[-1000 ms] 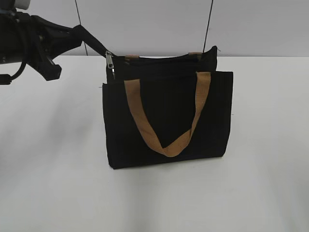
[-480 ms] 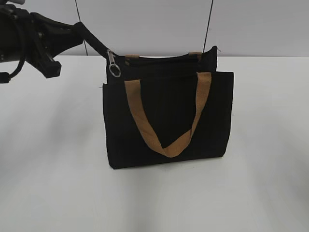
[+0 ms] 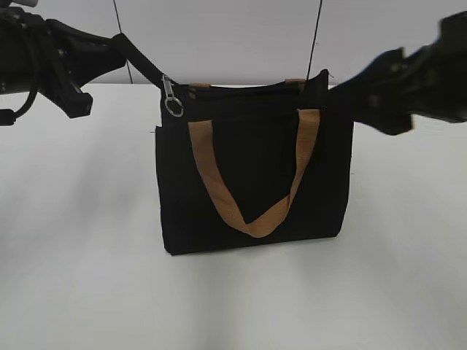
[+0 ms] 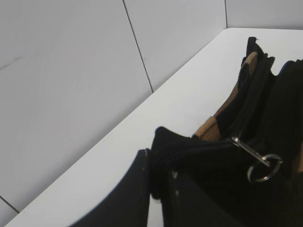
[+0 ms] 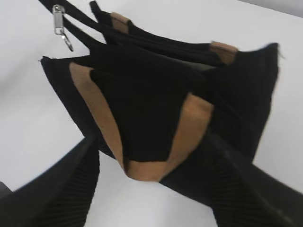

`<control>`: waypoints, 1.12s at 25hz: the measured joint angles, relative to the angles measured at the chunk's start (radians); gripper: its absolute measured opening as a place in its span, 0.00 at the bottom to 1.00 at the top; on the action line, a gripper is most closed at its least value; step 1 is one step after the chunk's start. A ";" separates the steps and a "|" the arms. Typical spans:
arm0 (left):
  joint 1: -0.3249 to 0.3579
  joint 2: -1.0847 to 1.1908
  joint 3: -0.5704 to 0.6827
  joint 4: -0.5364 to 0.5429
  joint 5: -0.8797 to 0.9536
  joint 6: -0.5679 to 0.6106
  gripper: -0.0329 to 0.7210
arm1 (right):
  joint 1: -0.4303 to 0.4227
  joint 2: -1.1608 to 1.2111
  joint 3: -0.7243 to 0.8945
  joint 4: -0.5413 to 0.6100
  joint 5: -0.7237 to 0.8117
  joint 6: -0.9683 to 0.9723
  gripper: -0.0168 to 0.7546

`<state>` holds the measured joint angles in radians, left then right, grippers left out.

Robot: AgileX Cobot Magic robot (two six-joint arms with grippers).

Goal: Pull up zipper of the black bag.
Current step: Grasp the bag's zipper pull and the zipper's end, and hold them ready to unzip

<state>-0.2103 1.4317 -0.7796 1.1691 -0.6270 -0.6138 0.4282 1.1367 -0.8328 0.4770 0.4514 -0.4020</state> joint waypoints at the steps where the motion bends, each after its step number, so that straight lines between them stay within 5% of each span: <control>1: 0.000 0.000 0.000 0.000 0.001 0.000 0.08 | 0.047 0.045 -0.016 -0.029 -0.025 0.029 0.68; 8: 0.000 0.000 0.000 0.000 0.002 0.000 0.08 | 0.222 0.359 -0.226 -0.189 -0.138 0.098 0.62; 15: 0.000 0.000 0.000 0.000 0.015 0.000 0.08 | 0.247 0.536 -0.367 -0.213 -0.152 0.096 0.43; 28: 0.000 0.000 0.000 0.000 0.020 0.000 0.08 | 0.321 0.583 -0.380 -0.212 -0.225 -0.009 0.40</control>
<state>-0.2103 1.4317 -0.7796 1.1691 -0.6073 -0.6140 0.7490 1.7195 -1.2126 0.2649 0.2265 -0.4114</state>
